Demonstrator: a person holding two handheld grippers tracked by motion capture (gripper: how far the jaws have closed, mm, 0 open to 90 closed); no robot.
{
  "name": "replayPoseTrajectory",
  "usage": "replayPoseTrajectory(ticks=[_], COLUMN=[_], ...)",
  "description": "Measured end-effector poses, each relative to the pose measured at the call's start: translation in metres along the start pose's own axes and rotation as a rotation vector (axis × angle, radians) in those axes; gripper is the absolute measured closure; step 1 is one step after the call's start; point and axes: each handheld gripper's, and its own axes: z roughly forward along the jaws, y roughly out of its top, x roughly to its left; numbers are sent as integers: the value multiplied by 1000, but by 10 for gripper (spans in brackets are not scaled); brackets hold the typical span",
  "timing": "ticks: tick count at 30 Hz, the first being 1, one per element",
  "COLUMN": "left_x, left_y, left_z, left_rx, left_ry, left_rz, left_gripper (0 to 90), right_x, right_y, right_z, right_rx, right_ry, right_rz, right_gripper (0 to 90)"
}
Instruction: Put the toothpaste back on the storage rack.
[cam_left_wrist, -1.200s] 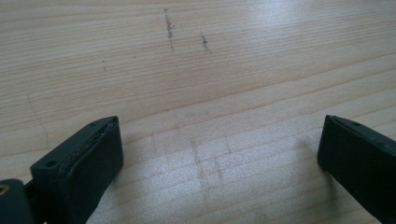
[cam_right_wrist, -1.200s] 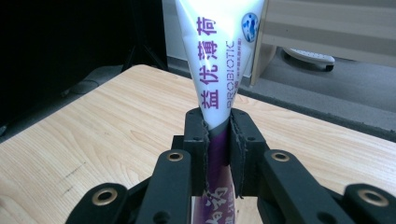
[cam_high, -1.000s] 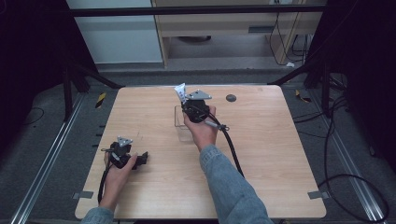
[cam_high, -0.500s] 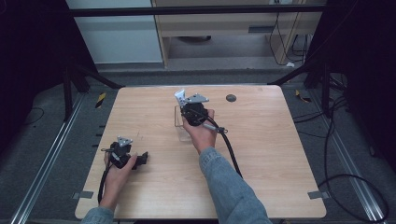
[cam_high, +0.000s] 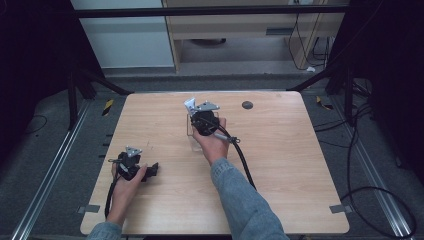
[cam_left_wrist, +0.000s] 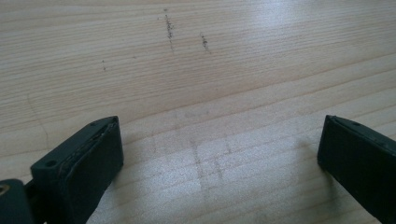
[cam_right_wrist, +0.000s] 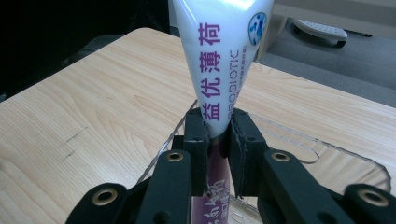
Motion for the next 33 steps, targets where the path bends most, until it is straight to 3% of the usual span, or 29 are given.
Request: replayPoseTrajectory(ticks=[33], left_x=[0], left_y=[0], left_z=[0], left_rx=[0], left_ry=[0], left_rz=[-1], left_gripper=[0], right_x=[4], right_y=[5], right_z=[10], right_rx=[21], right_ry=[-1], right_rz=[11], right_gripper=[775])
